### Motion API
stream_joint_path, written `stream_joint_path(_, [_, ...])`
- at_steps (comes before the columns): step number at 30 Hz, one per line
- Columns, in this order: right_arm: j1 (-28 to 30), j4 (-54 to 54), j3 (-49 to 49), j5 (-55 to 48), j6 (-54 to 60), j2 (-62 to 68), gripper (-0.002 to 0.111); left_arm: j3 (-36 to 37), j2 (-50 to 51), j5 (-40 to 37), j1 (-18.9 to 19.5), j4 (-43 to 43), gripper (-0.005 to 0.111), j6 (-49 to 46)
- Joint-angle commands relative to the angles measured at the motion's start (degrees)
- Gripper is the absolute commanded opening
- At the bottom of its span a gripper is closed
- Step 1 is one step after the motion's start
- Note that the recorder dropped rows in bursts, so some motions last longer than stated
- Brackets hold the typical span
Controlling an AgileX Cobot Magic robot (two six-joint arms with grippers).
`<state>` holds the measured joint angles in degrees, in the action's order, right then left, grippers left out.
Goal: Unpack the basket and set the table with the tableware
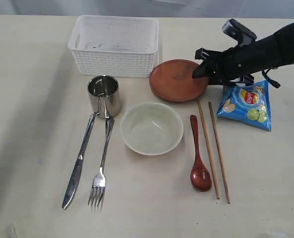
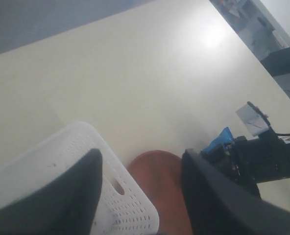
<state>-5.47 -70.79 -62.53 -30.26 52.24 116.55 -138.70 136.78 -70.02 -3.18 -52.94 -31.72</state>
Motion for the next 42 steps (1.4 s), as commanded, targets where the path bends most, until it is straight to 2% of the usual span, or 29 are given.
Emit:
stream_joint_path(1, [3.23, 1.69, -0.1, -2.51, -0.71, -3.43, 0.057, -0.36, -0.76, 0.06, 0.3, -0.14, 0.048, 0.27])
stream_joint_path(5, [6.41, 2.94, -0.1, -9.64, -1.0, -7.12, 0.057, -0.36, -0.76, 0.06, 0.3, -0.13, 0.047, -0.12])
stream_joint_path(9, [9.01, 17.22, -0.1, -10.32, -9.63, -12.71, 0.057, -0.36, -0.76, 0.06, 0.3, -0.13, 0.041, -0.66])
stream_joint_path(11, [9.14, 28.85, -0.1, -10.18, -17.44, -15.14, 0.057, -0.36, -0.76, 0.06, 0.3, -0.26, 0.025, -0.87])
stream_joint_path(13, [7.59, 38.13, -0.1, -10.64, -24.07, -16.46, 0.057, -0.36, -0.76, 0.06, 0.3, -0.4, 0.0, -0.87])
stream_joint_path(16, [3.79, 51.04, -0.1, -11.93, -33.38, -17.0, 0.057, -0.36, -0.76, 0.06, 0.16, -0.67, 0.0, -1.48])
stream_joint_path(23, [-2.75, 70.79, 0.23, -12.49, -50.62, -14.62, 0.057, 0.65, -1.17, 0.06, -0.06, -0.56, 0.0, -0.82])
stream_joint_path(29, [-2.85, 72.34, 1.54, -7.94, -52.63, -12.01, 0.057, 2.58, -1.26, 0.06, -0.41, 0.26, 0.0, -1.91])
stream_joint_path(39, [-2.85, 72.34, 1.62, -7.16, -52.63, -7.66, 0.056, 3.02, -1.26, 0.06, -0.41, 0.26, 0.0, -2.31])
stream_joint_path(42, [-2.85, 72.34, 1.62, -7.28, -52.63, -7.55, 0.042, 3.02, -1.26, 0.06, -0.41, 0.26, 0.0, -2.31])
